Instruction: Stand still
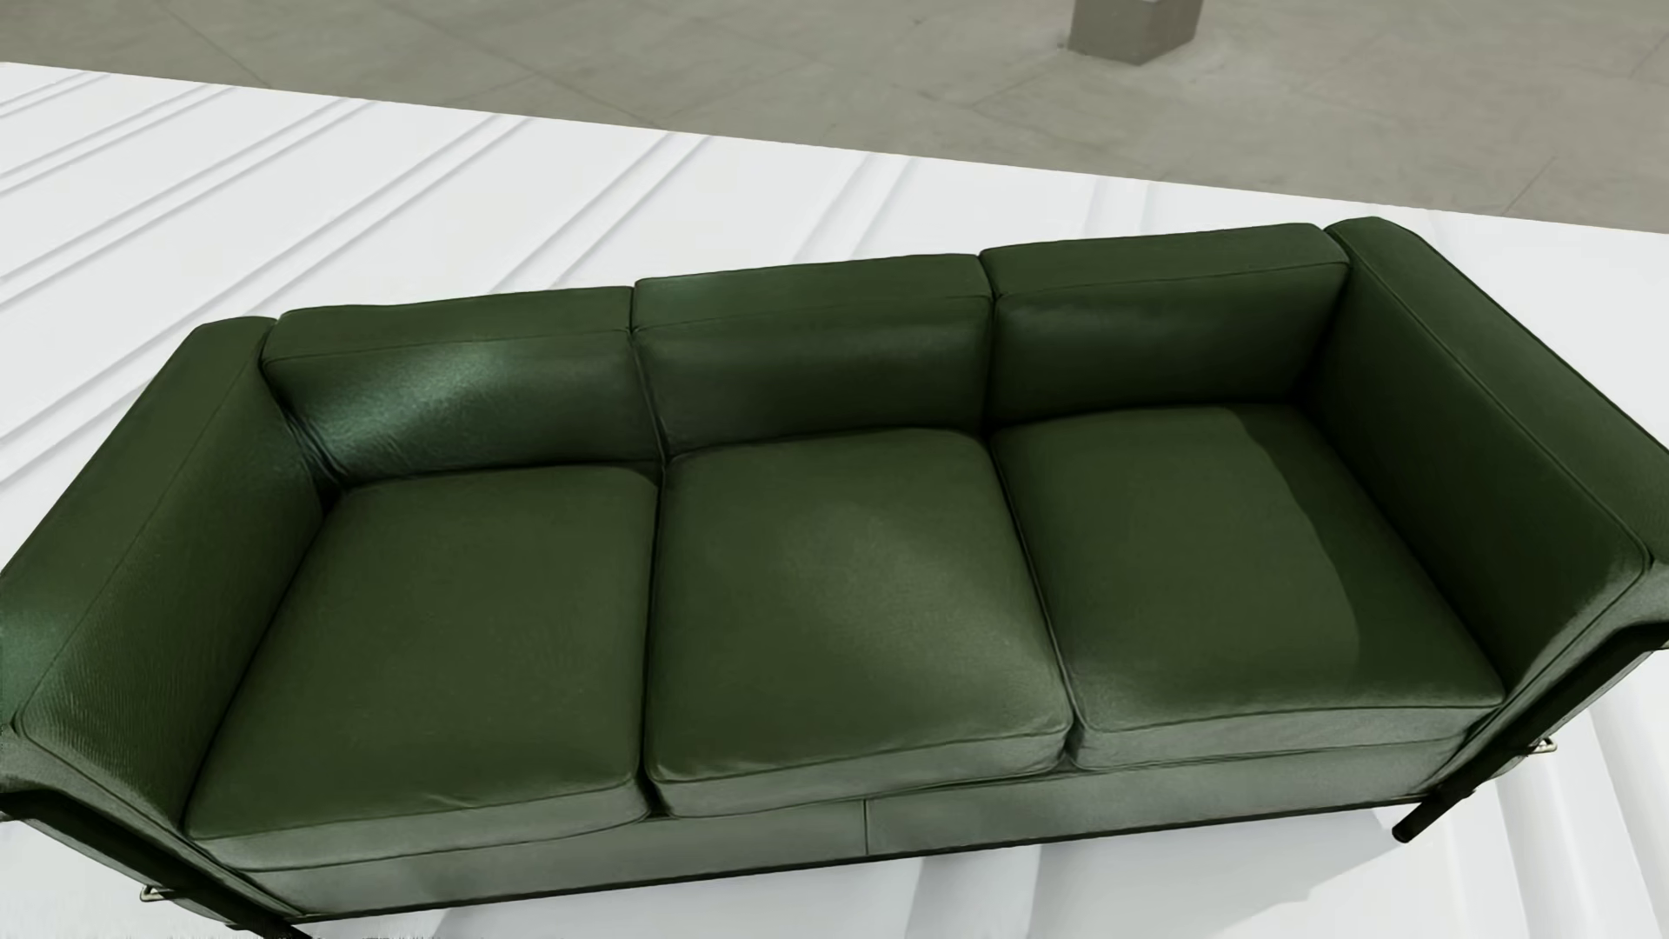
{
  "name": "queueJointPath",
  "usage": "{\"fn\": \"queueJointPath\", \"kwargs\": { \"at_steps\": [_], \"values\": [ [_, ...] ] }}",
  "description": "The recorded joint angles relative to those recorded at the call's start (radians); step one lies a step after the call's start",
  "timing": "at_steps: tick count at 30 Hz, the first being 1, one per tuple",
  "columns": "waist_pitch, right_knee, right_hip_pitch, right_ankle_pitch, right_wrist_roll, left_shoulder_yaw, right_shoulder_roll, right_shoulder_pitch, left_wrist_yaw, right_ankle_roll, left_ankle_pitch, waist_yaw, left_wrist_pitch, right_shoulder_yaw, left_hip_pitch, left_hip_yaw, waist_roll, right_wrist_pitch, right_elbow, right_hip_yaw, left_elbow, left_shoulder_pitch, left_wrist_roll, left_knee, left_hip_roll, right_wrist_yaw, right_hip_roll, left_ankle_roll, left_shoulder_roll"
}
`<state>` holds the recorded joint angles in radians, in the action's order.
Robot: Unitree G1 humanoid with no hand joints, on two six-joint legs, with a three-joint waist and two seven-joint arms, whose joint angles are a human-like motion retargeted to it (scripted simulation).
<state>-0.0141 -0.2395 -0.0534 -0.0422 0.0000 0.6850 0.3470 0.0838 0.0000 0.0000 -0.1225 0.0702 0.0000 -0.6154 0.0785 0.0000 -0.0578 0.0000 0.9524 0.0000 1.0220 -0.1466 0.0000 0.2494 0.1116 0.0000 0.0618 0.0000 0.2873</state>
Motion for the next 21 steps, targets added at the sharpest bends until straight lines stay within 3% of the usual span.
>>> {"fn": "queueJointPath", "kwargs": {
  "at_steps": [21],
  "values": [
    [-0.002, 0.011, -0.003, -0.003, 0.000, -0.004, 0.003, -0.004, 0.000, 0.000, 0.002, 0.000, 0.000, 0.005, -0.007, 0.000, -0.007, 0.000, -0.003, 0.000, -0.017, 0.009, 0.000, -0.007, -0.004, 0.000, 0.008, 0.000, -0.003]
  ]
}}
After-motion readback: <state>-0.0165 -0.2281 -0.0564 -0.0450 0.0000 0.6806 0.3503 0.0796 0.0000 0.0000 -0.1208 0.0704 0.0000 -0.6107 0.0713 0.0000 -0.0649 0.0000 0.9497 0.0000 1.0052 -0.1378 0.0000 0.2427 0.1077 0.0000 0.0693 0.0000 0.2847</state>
